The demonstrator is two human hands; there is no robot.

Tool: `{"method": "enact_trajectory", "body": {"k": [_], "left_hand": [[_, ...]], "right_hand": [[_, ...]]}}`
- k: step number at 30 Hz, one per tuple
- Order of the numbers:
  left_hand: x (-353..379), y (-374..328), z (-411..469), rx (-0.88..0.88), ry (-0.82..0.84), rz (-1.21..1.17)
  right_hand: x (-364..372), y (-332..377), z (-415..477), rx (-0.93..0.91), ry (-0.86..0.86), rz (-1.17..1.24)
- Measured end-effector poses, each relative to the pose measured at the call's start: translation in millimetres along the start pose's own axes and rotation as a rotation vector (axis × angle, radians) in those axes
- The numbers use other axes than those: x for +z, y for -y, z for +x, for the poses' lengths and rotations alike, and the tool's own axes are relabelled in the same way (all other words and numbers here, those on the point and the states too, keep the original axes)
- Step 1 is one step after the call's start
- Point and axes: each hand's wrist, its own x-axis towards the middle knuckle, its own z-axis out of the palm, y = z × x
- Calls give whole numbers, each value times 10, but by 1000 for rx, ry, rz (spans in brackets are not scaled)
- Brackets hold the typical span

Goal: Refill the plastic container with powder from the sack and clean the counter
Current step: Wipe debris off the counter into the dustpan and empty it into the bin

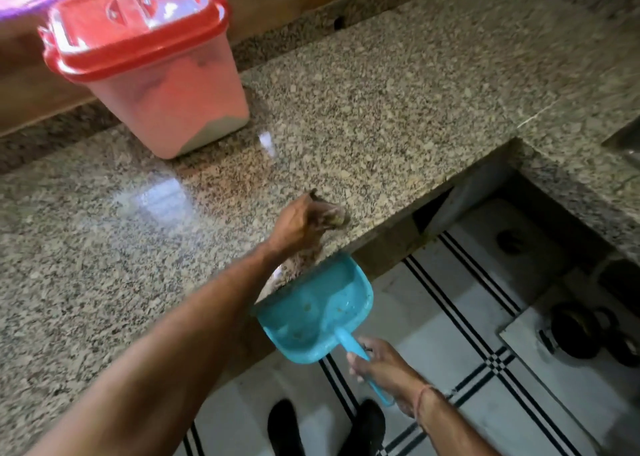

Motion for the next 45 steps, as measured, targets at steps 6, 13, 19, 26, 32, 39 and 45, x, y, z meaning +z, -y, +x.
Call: {"method": "enact_trajectory", "body": {"k": [6,13,19,26,32,39,45], "left_hand": [[-189,3,684,-72,-146,162],[289,-176,249,94,24,225],[-175,251,-319,66,105,166],[-744,813,-507,-516,-360,216],[-155,537,-844,-444,-344,289],[31,140,-696,-248,-289,169],[-185,188,-367,90,-71,185]], "right_hand": [[-206,-118,31,33,-17,-8],[-343,-131,49,-16,-10,46],[-246,-66,-40,0,-5,104],[-87,-213,21,-1,27,61],[22,-330,-6,4,43,87],[180,-266,-95,-6,72,95],[206,-270,-113,-17,56,71]]}}
